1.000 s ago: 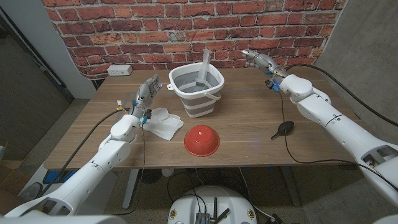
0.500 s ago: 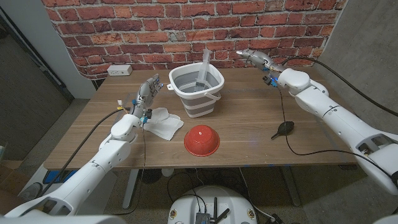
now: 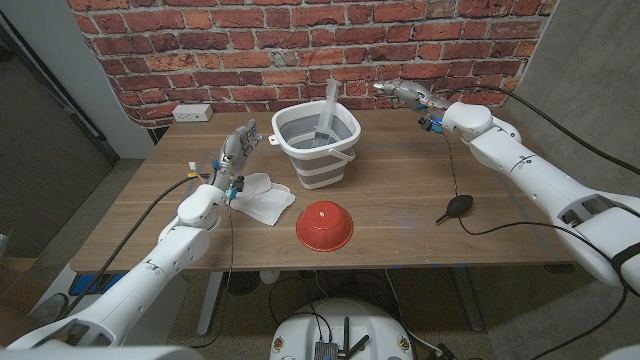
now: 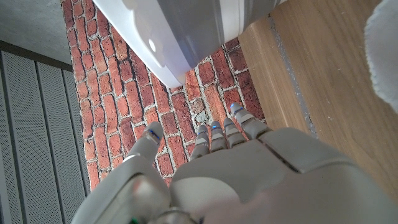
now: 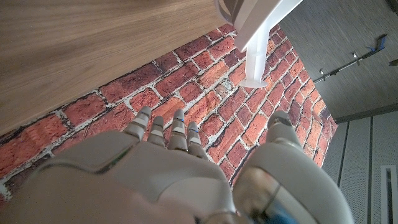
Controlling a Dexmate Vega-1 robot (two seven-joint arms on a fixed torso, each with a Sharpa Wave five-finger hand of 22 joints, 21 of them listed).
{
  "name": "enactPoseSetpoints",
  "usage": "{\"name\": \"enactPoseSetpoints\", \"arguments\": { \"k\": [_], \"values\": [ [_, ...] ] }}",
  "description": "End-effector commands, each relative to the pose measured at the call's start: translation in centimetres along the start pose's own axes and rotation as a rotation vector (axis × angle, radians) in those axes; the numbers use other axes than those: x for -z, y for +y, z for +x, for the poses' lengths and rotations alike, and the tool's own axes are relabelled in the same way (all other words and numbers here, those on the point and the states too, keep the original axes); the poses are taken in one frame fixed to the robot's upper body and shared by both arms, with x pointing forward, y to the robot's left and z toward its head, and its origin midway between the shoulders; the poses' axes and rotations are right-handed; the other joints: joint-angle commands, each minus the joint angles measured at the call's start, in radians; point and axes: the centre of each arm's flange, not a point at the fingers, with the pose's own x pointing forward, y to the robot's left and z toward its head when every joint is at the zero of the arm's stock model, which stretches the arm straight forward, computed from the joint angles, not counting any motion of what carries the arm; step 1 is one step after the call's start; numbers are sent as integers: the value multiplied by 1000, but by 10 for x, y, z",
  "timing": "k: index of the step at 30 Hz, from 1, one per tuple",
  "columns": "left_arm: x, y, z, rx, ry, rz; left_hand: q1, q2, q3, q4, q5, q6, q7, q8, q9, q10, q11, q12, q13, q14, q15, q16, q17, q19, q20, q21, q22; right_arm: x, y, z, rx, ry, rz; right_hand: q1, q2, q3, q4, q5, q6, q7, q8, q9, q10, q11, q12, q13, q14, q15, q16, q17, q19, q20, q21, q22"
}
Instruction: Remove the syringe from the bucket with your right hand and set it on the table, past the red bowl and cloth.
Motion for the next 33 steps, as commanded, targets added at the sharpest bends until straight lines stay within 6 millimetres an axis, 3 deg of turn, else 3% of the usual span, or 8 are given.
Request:
{"name": "enactPoseSetpoints", "arguments": {
  "k": [1,5,14,26,33],
  "values": [
    [0,5,-2,-14,-4,-2,-13,46,2,-3,3,9,0,5,5,5,-2,4,2,-1,-4,5,3,-4,-64,2,4,-6,-3,19,-77,2,-24,10,-4,11,0,6,-13,80,2,5,-5,20,4,3,-11,3,0,1,-19,5,2,1],
    [0,5,-3,-17,-4,-3,-15,45,1,-3,3,10,-2,5,5,5,-3,4,2,-1,-5,5,3,-9,-64,0,4,-9,-1,27,-103,-5,-22,9,-11,10,4,8,-19,86,3,6,-9,38,4,5,-17,4,3,-1,-30,4,7,1],
    [2,5,-2,-16,2,-7,-19,45,1,-3,3,14,-1,7,5,4,-2,3,2,0,-5,5,4,-11,-64,1,4,-21,6,46,-161,-23,-45,2,-29,24,12,16,-8,87,16,12,9,39,14,21,-21,5,21,-40,-55,3,14,1],
    [3,3,-3,-9,1,-10,-22,46,2,-4,3,21,-1,8,5,6,-1,4,2,-1,-6,5,4,-13,-62,1,4,-29,9,71,-231,-7,-82,6,-34,33,9,16,-25,88,10,11,-20,25,3,23,-39,6,22,-46,-58,4,14,2],
    [4,3,-5,-10,5,-10,-23,47,3,-5,3,23,0,8,5,7,-2,4,2,-1,-4,5,4,-14,-61,1,4,-33,12,82,-233,26,-87,5,-37,34,10,15,-24,88,13,11,-26,37,5,23,-54,6,21,-45,-69,3,13,2]
  ]
}}
